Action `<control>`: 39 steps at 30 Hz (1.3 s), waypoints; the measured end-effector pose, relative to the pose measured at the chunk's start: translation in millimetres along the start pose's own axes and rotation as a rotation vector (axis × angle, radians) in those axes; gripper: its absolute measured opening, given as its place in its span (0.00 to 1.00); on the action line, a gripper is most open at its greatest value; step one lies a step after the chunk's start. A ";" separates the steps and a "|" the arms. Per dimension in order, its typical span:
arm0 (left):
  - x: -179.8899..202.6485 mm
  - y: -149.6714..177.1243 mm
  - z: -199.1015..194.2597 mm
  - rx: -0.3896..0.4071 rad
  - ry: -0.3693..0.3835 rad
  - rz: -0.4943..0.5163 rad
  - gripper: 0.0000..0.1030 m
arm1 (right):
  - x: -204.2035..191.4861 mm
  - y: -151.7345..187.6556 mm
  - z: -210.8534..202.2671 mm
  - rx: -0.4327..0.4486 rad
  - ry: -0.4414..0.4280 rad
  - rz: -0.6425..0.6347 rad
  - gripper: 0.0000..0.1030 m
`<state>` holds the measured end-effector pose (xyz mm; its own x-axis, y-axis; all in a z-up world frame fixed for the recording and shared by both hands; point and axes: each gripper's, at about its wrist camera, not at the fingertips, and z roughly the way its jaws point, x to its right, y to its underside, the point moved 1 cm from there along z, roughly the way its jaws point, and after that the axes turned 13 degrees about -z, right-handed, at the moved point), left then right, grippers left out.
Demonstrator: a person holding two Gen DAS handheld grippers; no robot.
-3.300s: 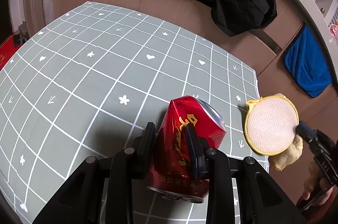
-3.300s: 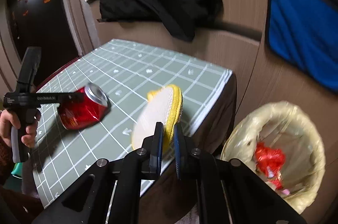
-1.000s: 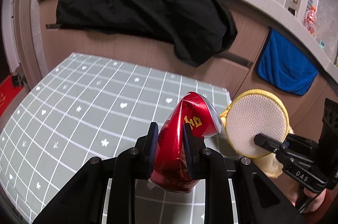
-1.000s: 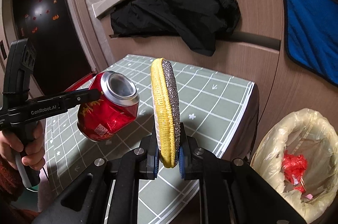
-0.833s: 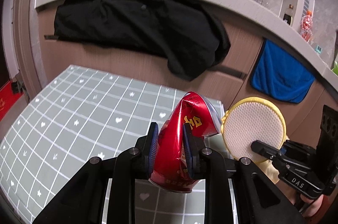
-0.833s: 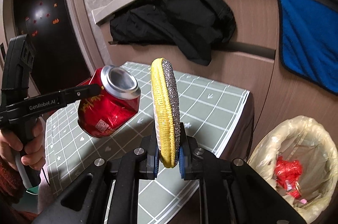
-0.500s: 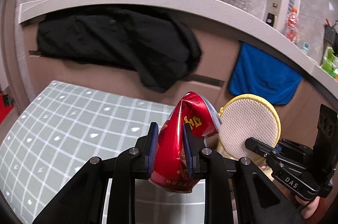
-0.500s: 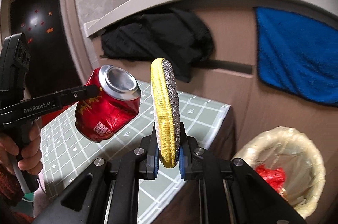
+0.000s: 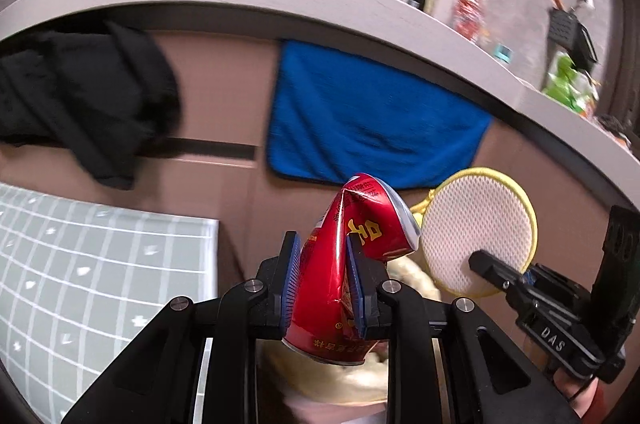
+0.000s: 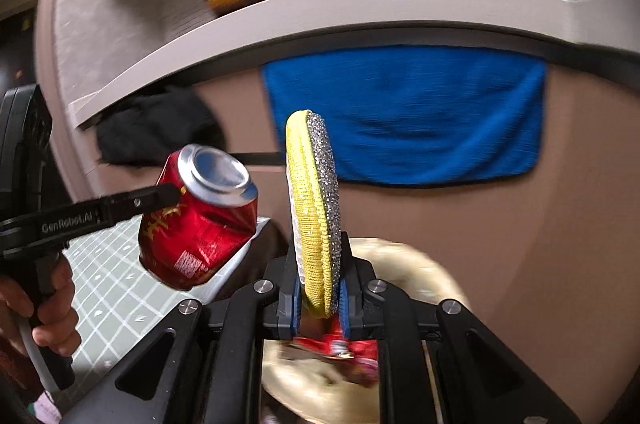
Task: Collect trash
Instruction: 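Carry the red can and yellow sponge up over the bin, then open both tools to drop the can and sponge into the bin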
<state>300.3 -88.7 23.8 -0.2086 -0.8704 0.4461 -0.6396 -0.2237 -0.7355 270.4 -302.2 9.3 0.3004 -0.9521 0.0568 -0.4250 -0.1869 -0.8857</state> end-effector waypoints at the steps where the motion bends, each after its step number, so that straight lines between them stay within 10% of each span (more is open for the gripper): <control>1: 6.0 3.5 5.9 -0.011 0.010 0.006 0.23 | 8.1 3.2 -2.5 -0.001 0.011 0.010 0.13; 39: 13.6 36.2 83.7 -0.138 -0.036 0.012 0.33 | 43.9 52.6 35.7 -0.124 0.043 0.132 0.20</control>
<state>336.3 -145.3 -39.5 -0.1921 -0.8883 0.4171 -0.7332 -0.1526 -0.6627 291.8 -345.2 -51.2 0.1991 -0.9794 -0.0338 -0.5615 -0.0857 -0.8230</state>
